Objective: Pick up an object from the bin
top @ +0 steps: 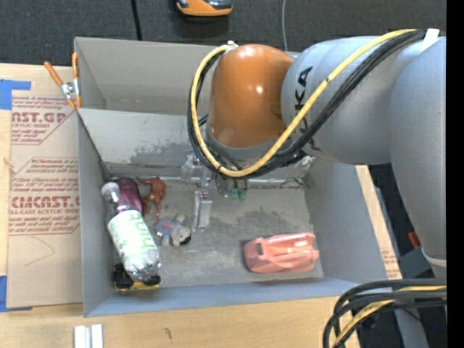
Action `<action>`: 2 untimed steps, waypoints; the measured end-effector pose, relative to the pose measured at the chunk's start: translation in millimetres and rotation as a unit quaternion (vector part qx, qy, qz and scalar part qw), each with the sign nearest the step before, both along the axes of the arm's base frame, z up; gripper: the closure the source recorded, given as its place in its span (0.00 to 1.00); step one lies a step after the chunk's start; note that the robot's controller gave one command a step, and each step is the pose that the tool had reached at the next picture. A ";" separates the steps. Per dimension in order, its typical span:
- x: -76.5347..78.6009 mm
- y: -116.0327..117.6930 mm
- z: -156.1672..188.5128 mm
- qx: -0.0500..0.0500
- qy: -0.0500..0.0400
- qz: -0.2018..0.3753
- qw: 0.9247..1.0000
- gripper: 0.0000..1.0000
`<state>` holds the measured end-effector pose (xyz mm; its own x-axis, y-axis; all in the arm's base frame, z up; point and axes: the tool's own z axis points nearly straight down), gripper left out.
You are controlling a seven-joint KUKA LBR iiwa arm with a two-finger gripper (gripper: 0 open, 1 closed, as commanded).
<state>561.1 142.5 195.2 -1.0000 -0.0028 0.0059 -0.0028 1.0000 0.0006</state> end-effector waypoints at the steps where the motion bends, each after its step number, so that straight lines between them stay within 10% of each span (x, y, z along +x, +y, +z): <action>1: 1.6 -0.8 5.0 0.001 -0.004 -0.001 1.000 0.00; 2: -11.1 10.0 -62.4 0.001 -0.006 0.023 1.000 0.00</action>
Offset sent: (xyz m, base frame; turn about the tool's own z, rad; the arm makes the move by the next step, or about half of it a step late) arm -0.0245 0.0196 -0.1252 -0.0917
